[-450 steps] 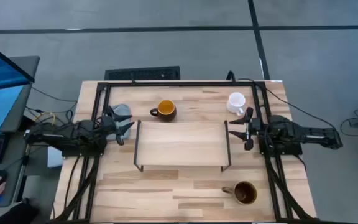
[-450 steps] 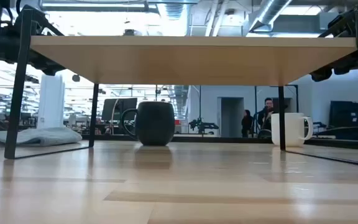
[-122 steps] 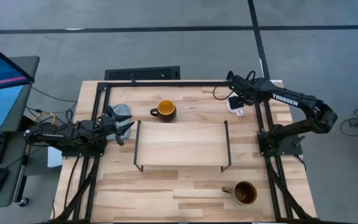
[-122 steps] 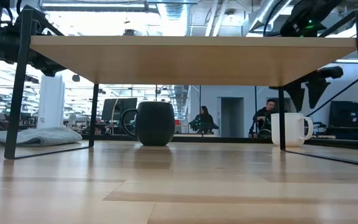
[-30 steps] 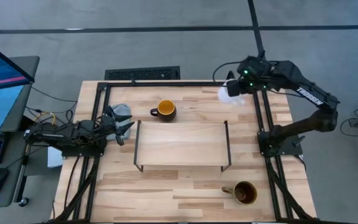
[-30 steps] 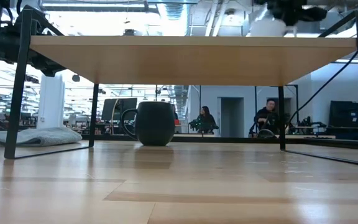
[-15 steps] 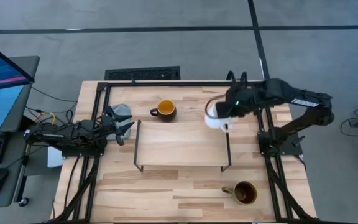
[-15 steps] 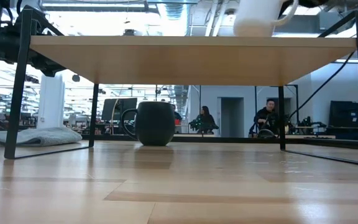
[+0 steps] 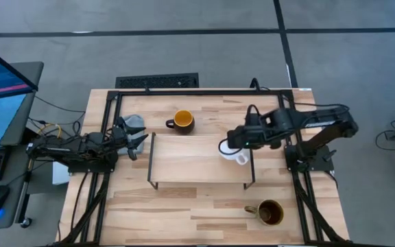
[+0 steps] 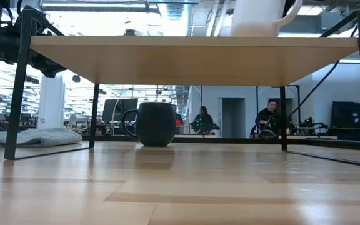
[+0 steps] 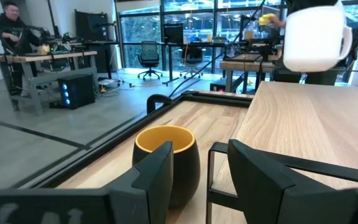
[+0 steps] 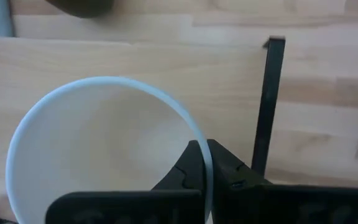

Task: Stack small to large cups/mugs on shelf
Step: Put the white mug on the shelf

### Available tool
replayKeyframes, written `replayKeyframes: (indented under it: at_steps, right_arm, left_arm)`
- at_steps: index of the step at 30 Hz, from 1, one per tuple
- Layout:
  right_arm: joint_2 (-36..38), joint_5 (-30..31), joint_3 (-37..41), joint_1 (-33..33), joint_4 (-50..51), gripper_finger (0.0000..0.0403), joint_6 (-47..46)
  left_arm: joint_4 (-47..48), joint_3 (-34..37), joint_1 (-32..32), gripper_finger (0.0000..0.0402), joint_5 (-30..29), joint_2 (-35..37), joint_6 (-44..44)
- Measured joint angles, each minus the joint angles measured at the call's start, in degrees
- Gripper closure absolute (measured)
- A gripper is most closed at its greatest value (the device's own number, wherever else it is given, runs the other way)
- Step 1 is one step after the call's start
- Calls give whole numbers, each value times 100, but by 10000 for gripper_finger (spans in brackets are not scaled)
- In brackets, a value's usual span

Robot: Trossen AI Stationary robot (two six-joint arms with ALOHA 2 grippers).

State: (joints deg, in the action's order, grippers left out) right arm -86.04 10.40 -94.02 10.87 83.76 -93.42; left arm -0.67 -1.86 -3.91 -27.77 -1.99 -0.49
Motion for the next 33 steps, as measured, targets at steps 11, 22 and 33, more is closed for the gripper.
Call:
replayKeyframes:
  at_steps: [11, 22, 33]
  right_arm:
    - [-366, -29, -39, 374, -18, 390, -984]
    - [-1100, -148, -897, 472, 644, 390, -1128]
    - [-1381, -119, -999, 309, 642, 390, -1009]
  left_arm:
    - [2, 0, 0, 255, 0, -1, 128]
    - [1, -1, -2, 255, 6, -191, 297]
    - [4, -1, -2, 255, 15, -377, 293]
